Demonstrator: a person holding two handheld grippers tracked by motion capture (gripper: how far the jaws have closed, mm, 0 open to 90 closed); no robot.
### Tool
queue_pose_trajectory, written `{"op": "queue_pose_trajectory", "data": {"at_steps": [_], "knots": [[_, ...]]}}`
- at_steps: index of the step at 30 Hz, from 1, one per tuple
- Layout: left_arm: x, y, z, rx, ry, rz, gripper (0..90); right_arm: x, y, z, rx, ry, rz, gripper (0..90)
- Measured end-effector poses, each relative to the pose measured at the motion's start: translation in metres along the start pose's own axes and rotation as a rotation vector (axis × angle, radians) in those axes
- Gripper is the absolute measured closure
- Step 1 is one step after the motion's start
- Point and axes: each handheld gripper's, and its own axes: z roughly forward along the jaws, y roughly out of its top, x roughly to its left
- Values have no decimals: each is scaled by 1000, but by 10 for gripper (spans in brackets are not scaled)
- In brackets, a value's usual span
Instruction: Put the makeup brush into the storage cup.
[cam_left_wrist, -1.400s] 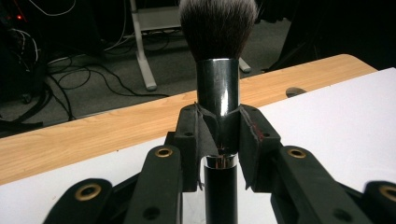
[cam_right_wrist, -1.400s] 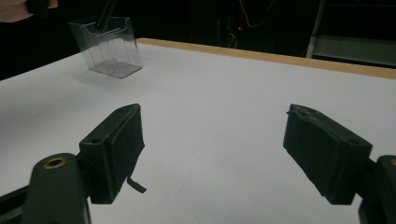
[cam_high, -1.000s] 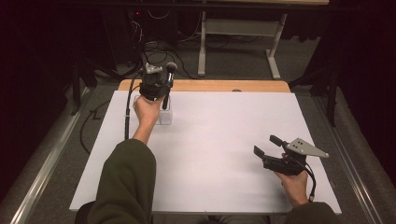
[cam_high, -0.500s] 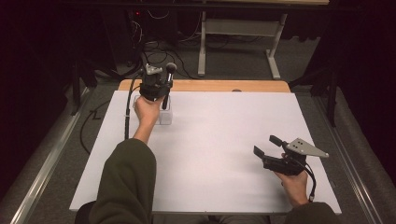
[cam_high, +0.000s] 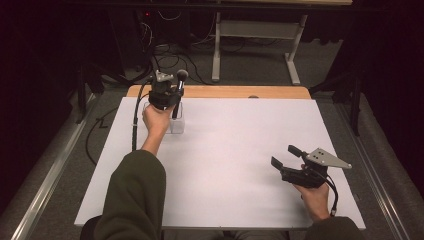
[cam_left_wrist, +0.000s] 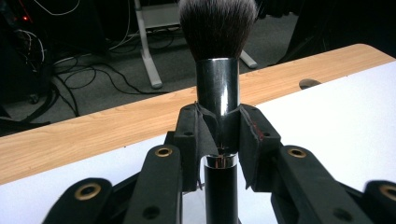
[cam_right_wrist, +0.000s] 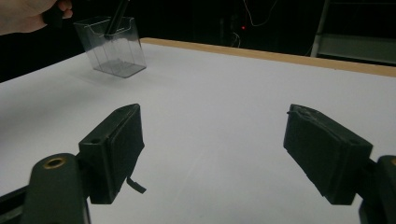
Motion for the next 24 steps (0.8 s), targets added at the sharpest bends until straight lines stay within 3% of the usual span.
{"op": "queue_pose_trajectory", "data": {"at_steps": [16, 24], "knots": [[8, -11, -5, -1, 9, -24, 705, -1, -1, 1, 10, 0, 0, 217], [9, -12, -8, 4, 4, -13, 705, 0, -1, 1, 11, -3, 4, 217]]}}
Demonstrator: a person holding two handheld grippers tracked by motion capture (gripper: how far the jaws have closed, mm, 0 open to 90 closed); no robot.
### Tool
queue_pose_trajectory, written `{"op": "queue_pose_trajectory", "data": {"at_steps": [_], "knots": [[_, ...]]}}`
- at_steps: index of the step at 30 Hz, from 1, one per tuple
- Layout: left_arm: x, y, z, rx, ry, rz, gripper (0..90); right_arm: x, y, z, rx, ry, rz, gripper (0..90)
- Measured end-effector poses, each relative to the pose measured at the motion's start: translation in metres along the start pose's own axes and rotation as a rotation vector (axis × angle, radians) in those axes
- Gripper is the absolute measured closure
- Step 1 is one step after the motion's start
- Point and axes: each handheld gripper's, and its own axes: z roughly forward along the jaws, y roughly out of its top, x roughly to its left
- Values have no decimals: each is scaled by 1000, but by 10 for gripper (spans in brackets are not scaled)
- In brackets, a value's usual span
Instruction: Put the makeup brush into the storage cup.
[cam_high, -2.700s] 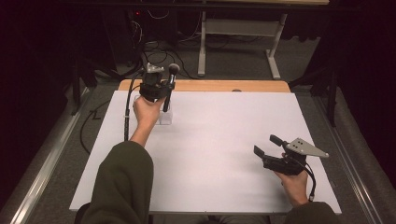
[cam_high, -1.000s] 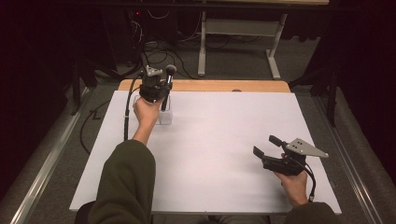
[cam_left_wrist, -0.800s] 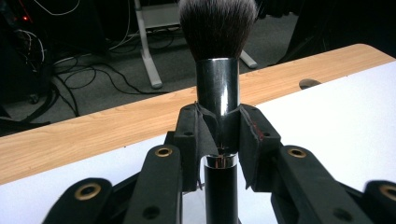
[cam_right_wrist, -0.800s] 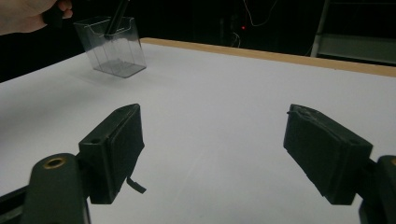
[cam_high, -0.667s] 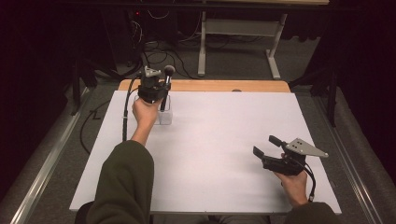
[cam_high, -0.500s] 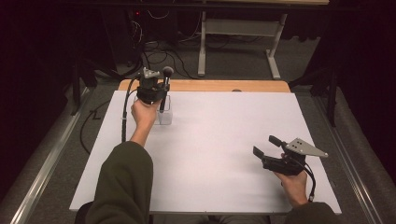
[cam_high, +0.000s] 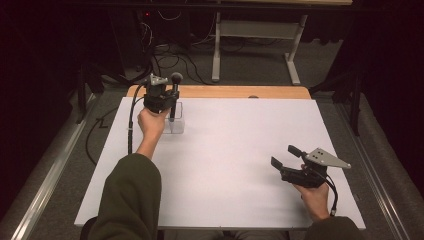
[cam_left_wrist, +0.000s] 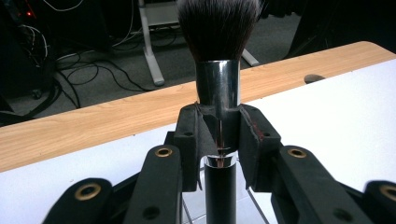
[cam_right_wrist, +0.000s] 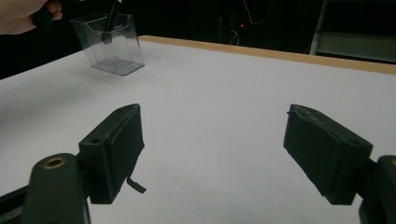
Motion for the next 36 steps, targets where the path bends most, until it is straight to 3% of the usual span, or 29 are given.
{"op": "queue_pose_trajectory", "data": {"at_steps": [36], "knots": [[-5, -8, 7, 43, -29, 4, 705, 0, 0, 0, -3, -3, -5, 217]]}}
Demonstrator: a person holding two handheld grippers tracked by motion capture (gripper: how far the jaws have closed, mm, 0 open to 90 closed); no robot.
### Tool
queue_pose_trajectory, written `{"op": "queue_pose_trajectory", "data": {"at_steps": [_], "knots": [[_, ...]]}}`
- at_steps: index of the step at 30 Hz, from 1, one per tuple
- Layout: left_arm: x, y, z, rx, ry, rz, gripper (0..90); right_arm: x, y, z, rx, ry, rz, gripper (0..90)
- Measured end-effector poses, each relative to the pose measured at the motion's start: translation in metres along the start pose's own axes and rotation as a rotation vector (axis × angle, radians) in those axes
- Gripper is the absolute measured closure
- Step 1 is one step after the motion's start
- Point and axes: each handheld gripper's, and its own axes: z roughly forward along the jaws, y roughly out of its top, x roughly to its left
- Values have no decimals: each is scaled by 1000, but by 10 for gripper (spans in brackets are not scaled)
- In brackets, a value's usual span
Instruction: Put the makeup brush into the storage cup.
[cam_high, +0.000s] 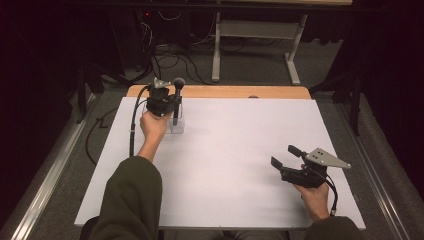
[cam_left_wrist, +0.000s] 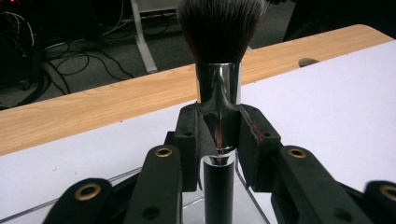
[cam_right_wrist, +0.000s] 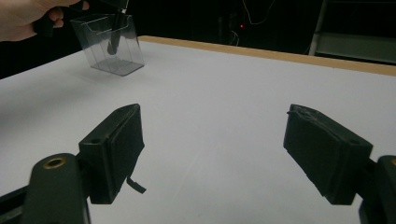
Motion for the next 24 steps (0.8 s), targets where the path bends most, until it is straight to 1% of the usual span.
{"op": "queue_pose_trajectory", "data": {"at_steps": [9, 24], "knots": [[0, -3, 1, 23, 0, 6, 704, 0, 0, 0, -2, -1, -2, 217], [2, -7, 0, 42, -4, 9, 703, 0, 0, 1, 0, -1, -7, 217]]}}
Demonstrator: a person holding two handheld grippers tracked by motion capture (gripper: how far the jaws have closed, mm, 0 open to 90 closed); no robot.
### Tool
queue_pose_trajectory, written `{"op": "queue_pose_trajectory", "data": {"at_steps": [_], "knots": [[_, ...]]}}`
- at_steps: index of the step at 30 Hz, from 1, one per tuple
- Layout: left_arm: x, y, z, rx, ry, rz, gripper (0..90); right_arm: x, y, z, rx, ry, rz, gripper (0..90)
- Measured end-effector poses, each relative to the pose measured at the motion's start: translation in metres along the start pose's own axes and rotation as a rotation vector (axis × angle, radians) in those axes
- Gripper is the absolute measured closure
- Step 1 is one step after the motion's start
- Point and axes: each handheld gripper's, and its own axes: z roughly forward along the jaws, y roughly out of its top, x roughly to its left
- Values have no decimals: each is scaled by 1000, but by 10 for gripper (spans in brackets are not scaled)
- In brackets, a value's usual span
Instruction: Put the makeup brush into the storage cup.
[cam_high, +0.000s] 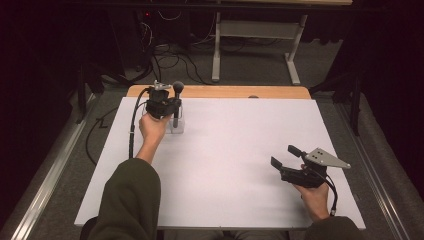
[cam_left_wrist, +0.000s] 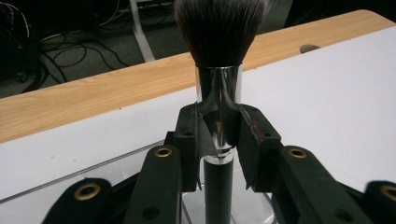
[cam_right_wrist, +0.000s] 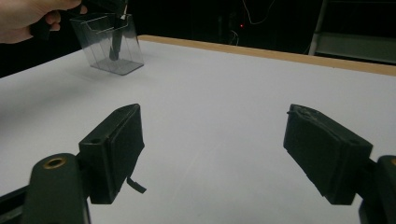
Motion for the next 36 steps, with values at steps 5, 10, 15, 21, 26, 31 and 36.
{"op": "queue_pose_trajectory", "data": {"at_steps": [5, 10, 15, 21, 26, 31, 36], "knots": [[0, 0, 0, 5, -6, 3, 702, 0, 0, 0, 0, 1, -1, 217], [-1, 0, -3, -5, -34, -1, 603, 0, 0, 0, 1, 0, 4, 217], [-2, 1, -8, -3, -39, -2, 509, 0, 0, 0, 0, 0, 4, 217], [-3, 3, -16, -6, -42, -15, 402, 0, 0, 0, -2, -1, 8, 217], [-4, 0, -23, -30, -58, -17, 367, 0, 0, -1, -3, 0, 7, 217], [-6, -2, -30, -52, -66, -14, 353, 0, 0, -1, -4, -1, 4, 217], [-7, -1, -34, -65, -91, -27, 311, 0, 1, -1, -8, -1, 2, 217]]}}
